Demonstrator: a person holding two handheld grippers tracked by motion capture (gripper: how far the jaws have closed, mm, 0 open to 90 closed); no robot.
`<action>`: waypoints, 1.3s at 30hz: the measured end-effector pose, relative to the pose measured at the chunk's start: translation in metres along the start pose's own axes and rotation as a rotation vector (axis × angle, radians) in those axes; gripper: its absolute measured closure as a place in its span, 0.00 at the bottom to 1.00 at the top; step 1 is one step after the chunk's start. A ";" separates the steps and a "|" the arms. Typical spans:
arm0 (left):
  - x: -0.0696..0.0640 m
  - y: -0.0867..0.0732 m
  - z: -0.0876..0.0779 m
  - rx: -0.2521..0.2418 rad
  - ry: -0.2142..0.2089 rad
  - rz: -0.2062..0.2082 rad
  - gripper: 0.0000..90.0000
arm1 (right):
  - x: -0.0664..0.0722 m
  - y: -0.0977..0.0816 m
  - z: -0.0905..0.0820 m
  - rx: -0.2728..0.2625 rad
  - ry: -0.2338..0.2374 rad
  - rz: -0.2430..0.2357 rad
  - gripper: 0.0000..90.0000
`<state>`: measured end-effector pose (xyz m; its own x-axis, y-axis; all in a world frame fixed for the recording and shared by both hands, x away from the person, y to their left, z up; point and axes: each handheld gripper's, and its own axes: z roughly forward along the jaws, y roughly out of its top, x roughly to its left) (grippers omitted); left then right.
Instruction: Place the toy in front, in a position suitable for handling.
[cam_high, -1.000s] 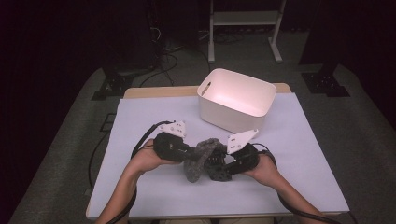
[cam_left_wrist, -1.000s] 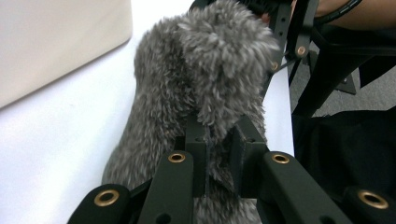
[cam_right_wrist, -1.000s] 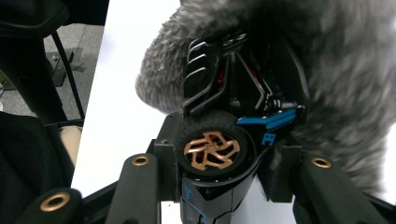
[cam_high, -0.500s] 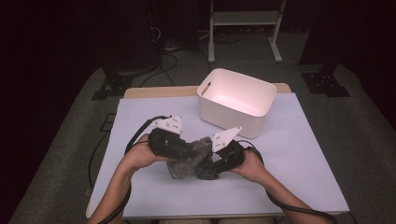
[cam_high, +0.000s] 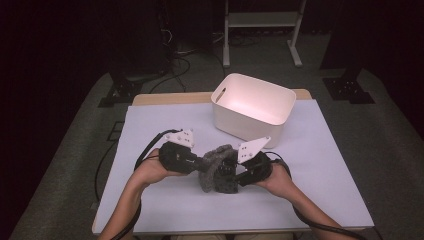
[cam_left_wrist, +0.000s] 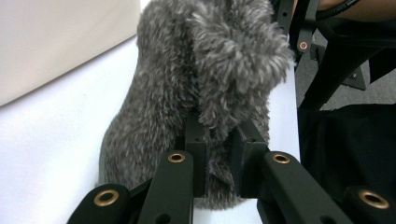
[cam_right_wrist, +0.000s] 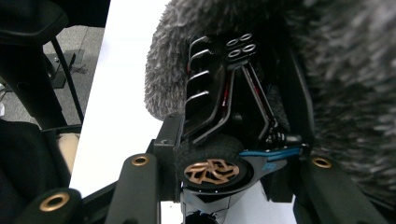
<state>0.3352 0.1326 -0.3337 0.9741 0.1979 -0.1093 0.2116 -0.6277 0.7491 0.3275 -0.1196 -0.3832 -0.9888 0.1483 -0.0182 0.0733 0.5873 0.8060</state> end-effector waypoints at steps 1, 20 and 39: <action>0.000 0.001 -0.001 0.000 0.001 0.000 0.88 | 0.000 0.001 0.001 0.003 0.002 0.004 0.62; -0.003 0.003 -0.003 -0.063 -0.047 0.005 0.88 | 0.001 0.010 0.006 0.012 0.021 -0.019 0.63; -0.003 -0.005 0.045 0.078 -0.064 -0.011 0.88 | 0.004 -0.032 -0.024 0.074 0.005 0.012 0.65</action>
<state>0.3345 0.1008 -0.3664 0.9742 0.1581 -0.1612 0.2258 -0.6827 0.6949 0.3184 -0.1564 -0.3949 -0.9884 0.1519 -0.0054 0.0947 0.6431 0.7599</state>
